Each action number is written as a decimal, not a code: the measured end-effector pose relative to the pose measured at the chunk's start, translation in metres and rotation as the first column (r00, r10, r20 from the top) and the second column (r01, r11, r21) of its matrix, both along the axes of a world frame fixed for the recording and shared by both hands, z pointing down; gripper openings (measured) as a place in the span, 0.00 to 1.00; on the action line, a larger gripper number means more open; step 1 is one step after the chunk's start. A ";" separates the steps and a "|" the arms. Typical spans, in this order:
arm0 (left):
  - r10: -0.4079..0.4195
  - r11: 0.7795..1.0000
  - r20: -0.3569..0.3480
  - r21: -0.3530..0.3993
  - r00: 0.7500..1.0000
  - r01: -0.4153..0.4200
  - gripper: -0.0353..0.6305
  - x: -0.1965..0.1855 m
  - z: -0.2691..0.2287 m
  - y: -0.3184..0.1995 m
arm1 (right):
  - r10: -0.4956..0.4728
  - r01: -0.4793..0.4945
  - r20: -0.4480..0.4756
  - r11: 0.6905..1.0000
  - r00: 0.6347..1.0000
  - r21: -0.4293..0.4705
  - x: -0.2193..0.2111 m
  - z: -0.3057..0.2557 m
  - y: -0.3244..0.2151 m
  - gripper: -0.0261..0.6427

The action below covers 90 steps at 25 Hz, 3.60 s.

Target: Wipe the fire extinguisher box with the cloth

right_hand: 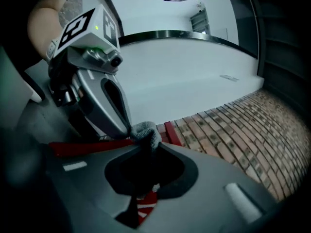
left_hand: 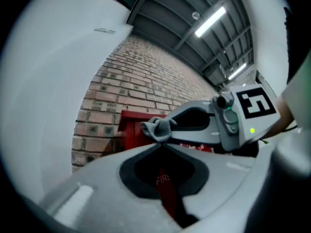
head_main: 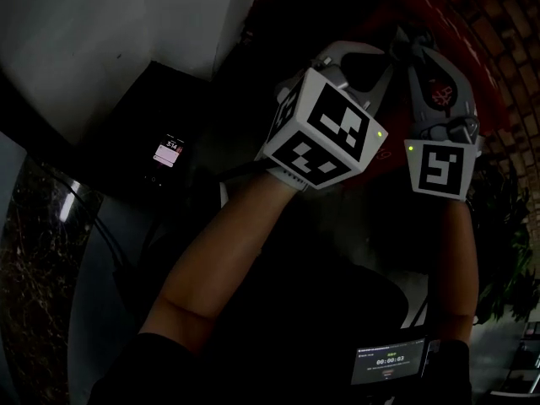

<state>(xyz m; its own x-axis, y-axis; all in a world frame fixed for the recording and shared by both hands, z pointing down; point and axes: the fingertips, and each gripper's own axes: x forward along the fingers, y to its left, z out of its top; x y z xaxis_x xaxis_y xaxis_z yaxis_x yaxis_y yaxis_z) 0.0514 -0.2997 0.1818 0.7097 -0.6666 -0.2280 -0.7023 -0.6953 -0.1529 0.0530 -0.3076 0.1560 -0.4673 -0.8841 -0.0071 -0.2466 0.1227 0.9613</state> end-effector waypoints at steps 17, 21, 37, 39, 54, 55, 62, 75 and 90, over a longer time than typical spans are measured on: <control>0.004 1.000 -0.040 -0.004 0.999 -0.004 0.06 0.003 -0.002 0.008 | 0.102 -0.100 -0.043 0.994 0.994 0.044 -0.001 -0.018 -0.023 0.08; 0.024 1.000 -0.028 -0.015 0.999 -0.024 0.06 0.018 0.003 0.009 | 0.117 -0.116 -0.034 0.993 0.993 0.036 0.022 -0.013 -0.026 0.08; 0.071 0.988 -0.009 -0.140 0.997 -0.071 0.06 0.078 0.028 0.030 | 0.309 -0.309 0.003 0.951 0.951 0.031 0.159 -0.014 -0.002 0.08; 0.074 0.987 0.002 -0.142 0.997 -0.073 0.06 0.081 0.032 0.031 | 0.339 -0.339 -0.007 0.941 0.941 0.024 0.177 -0.013 0.001 0.08; -0.023 0.987 0.086 -0.155 0.996 0.036 0.06 0.055 0.052 0.015 | 0.495 -0.494 0.010 0.868 0.869 -0.043 0.246 -0.011 0.024 0.08; -0.039 0.988 0.090 -0.147 0.995 0.052 0.06 0.050 0.050 0.013 | 0.470 -0.469 0.011 0.883 0.883 -0.035 0.232 -0.012 0.026 0.08; -0.118 0.982 0.056 -0.139 0.991 0.125 0.06 0.007 0.038 0.001 | 0.277 -0.277 -0.019 0.961 0.961 -0.018 0.106 -0.011 0.022 0.08; -0.165 0.975 -0.021 -0.155 0.986 0.160 0.06 -0.036 0.037 -0.020 | 0.130 -0.134 -0.064 0.990 0.989 -0.049 -0.021 0.015 -0.032 0.08; -0.035 0.985 -0.014 -0.171 0.999 0.032 0.06 0.020 0.044 -0.004 | 0.202 -0.206 -0.067 0.977 0.977 -0.052 0.034 0.020 -0.025 0.08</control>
<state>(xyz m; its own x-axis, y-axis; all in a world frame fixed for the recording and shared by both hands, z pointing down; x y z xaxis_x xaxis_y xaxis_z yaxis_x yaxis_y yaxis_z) 0.0715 -0.3040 0.2262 0.6835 -0.7200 -0.1201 -0.7269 -0.6864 -0.0219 0.0867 -0.3323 0.1764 -0.2752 -0.9588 0.0708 -0.2130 0.1326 0.9680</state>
